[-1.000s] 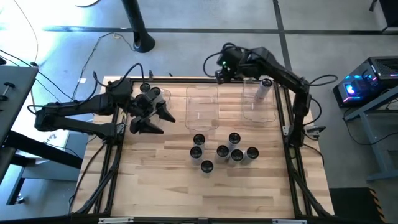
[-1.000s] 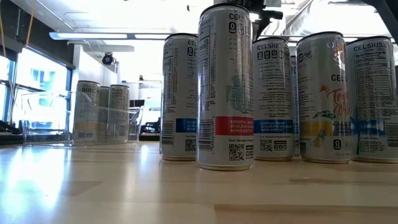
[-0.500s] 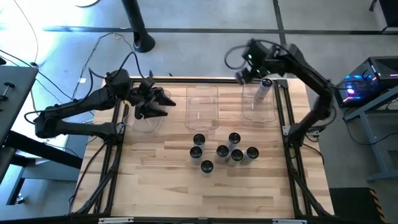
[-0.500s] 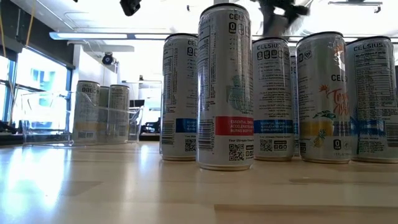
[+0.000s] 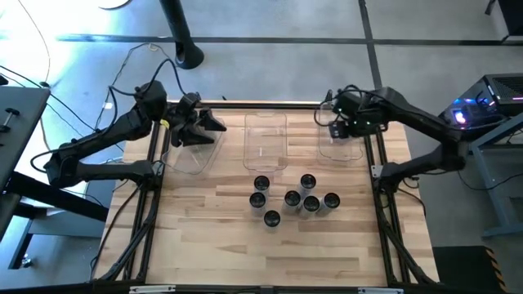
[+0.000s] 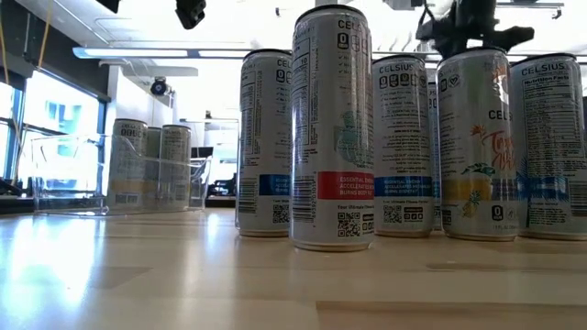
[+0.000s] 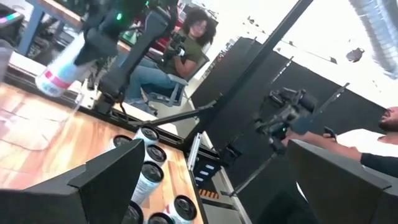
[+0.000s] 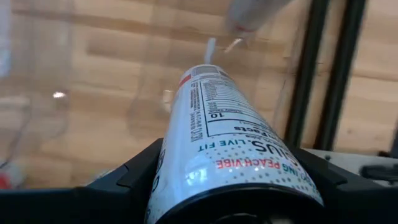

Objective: Sort soda cans
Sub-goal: Put the white-pink soda can into the top right transparent bin

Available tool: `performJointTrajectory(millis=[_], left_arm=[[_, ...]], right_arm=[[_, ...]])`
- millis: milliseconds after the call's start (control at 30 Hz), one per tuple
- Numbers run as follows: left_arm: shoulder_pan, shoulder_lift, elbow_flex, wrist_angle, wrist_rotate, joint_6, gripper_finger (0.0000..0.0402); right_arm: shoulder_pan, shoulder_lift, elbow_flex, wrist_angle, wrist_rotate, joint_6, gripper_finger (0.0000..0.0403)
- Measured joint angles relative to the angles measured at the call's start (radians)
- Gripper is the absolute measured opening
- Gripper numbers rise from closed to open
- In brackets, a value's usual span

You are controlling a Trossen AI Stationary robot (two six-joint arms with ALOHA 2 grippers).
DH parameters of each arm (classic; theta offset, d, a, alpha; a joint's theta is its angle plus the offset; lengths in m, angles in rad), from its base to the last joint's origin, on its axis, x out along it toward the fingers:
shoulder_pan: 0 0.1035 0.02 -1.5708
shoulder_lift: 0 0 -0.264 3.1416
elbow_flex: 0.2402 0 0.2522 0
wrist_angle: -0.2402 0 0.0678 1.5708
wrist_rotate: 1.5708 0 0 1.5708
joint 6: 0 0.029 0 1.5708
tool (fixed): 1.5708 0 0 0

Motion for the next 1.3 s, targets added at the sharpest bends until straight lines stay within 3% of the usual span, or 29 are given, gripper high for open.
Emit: performJointTrajectory(millis=[433, 633, 833, 1300], left_arm=[[0.022, 0.0, 0.0, 0.034, 0.025, 0.0, 0.0385], [0.022, 0.0, 0.0, 0.039, 0.034, 0.001, 0.0385], [0.022, 0.0, 0.0, 0.055, 0.034, -0.004, 0.0385], [0.022, 0.0, 0.0, 0.062, 0.01, -0.002, 0.0385]], right_arm=[[-0.133, 0.19, -0.025, 0.046, 0.051, -0.159, 0.0239], [-0.185, 0.194, -0.025, 0.049, 0.023, -0.217, 0.0239], [-0.216, 0.192, -0.12, 0.198, -0.05, -0.236, 0.0239], [-0.299, 0.188, -0.245, 0.328, -0.069, -0.305, 0.0239]])
